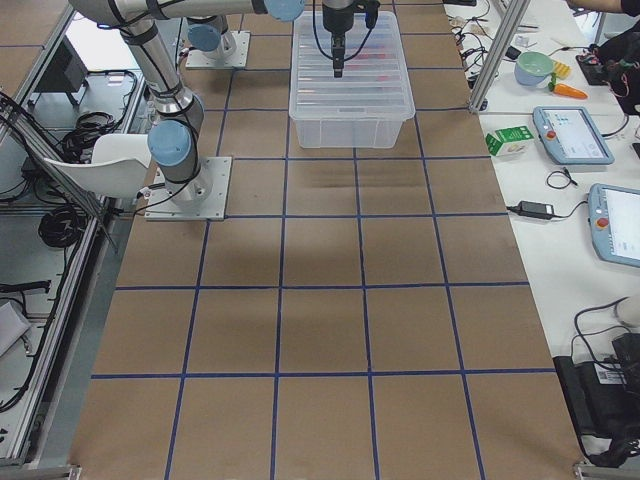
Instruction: Place red block in blue tray from box
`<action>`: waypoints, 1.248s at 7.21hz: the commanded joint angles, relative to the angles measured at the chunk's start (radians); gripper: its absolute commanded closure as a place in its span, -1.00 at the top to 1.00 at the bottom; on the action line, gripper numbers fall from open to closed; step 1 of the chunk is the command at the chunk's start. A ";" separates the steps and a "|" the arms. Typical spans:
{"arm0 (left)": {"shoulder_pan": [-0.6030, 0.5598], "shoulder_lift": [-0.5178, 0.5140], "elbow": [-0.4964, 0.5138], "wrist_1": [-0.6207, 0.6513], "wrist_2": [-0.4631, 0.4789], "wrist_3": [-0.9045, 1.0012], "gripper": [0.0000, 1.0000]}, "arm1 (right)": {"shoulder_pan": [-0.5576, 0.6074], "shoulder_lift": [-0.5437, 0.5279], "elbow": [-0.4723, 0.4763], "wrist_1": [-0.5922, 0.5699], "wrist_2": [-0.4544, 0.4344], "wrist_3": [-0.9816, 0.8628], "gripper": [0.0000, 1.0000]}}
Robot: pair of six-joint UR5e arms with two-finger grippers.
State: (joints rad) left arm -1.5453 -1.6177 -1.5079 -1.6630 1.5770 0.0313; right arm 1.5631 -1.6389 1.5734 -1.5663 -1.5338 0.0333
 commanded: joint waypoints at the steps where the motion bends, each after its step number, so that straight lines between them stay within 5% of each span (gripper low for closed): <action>1: 0.001 0.002 0.000 0.000 0.001 -0.001 1.00 | 0.000 -0.001 0.002 0.014 -0.008 -0.010 1.00; 4: -0.001 0.002 0.000 0.000 0.000 -0.001 1.00 | 0.000 0.066 0.064 -0.036 0.001 0.002 1.00; 7: 0.001 0.001 -0.002 0.000 0.001 -0.001 1.00 | -0.008 0.113 0.239 -0.321 -0.015 -0.088 0.95; 9: 0.001 0.001 0.000 0.000 0.001 -0.001 1.00 | -0.031 0.163 0.235 -0.400 -0.028 -0.136 0.95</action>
State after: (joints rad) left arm -1.5449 -1.6167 -1.5090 -1.6628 1.5776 0.0307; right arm 1.5484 -1.5076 1.8035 -1.9037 -1.5555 -0.0708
